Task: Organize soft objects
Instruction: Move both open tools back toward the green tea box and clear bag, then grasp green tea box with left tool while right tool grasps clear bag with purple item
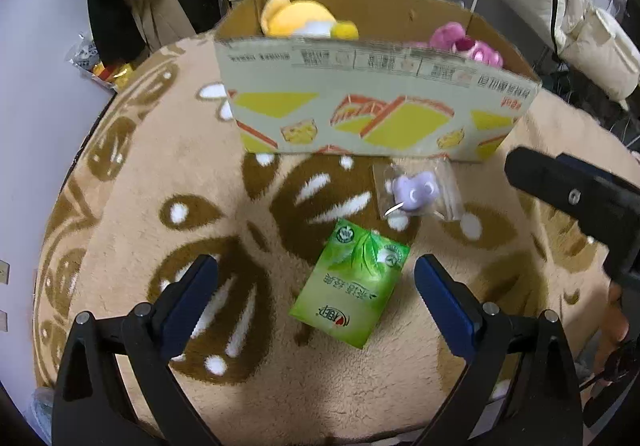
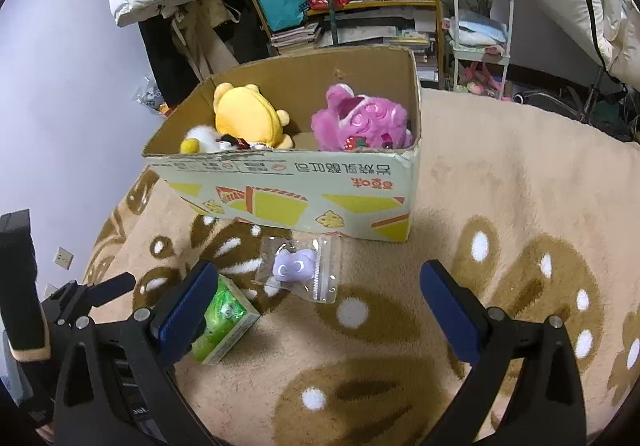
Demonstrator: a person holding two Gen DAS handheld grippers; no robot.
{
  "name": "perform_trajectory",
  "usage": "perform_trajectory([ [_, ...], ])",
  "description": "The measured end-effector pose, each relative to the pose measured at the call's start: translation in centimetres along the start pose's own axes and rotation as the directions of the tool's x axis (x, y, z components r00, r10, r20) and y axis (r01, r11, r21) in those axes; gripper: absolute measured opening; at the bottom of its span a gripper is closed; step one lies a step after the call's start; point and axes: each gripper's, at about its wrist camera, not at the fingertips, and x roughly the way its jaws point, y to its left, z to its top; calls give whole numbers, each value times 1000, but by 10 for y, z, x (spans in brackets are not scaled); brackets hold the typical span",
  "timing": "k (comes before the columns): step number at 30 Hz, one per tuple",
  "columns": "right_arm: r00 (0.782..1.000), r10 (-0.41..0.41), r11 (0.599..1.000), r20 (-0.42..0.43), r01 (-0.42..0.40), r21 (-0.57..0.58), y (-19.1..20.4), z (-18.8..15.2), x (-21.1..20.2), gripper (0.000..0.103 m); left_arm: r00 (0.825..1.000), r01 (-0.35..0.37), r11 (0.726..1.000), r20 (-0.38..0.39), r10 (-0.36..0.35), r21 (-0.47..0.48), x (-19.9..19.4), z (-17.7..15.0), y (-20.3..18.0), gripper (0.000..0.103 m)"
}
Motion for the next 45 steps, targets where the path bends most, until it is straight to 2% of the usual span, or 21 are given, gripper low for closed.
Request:
perform_trajectory([
  [4, 1000, -6, 1000, -20, 6, 15, -3, 1, 10, 103, 999, -3, 1000, -54, 4, 14, 15, -1, -3, 98],
  [6, 999, -6, 1000, -32, 7, 22, -5, 1, 16, 103, 996, 24, 1000, -89, -24, -4, 24, -2, -3, 98],
  [8, 999, -4, 1000, -42, 6, 28, -5, 2, 23, 103, 994, 21, 999, -109, -23, -24, 31, -2, -1, 98],
  [15, 997, -12, 1000, -75, 13, 13, 0, 2, 46, 103, 990, 10, 998, -137, -19, -65, 46, -2, 4, 98],
  [18, 996, -22, 1000, -87, 22, 6, 3, 2, 56, 103, 985, 28, 995, -167, -43, -91, 54, -2, 9, 86],
  [21, 994, -20, 1000, -109, 20, 0, 6, 1, 66, 103, 977, 20, 993, -207, -43, -112, 64, -3, 12, 83],
  [27, 988, -28, 999, -149, 25, -22, 15, -1, 88, 103, 978, 19, 989, -204, -49, -147, 68, 0, 17, 79],
  [31, 980, -17, 1000, -197, 13, -23, 19, -4, 105, 103, 979, 3, 988, -201, -34, -152, 69, 3, 23, 72],
  [34, 977, -42, 999, -208, 35, -36, 20, -6, 114, 103, 978, -4, 988, -205, -28, -153, 71, 4, 27, 68],
  [40, 970, -107, 993, -218, 94, -70, 30, -7, 124, 103, 979, -20, 988, -204, -12, -153, 72, 5, 35, 53],
  [45, 962, -158, 985, -221, 139, -99, 40, -9, 133, 103, 979, -20, 988, -203, -12, -153, 70, 6, 41, 53],
])
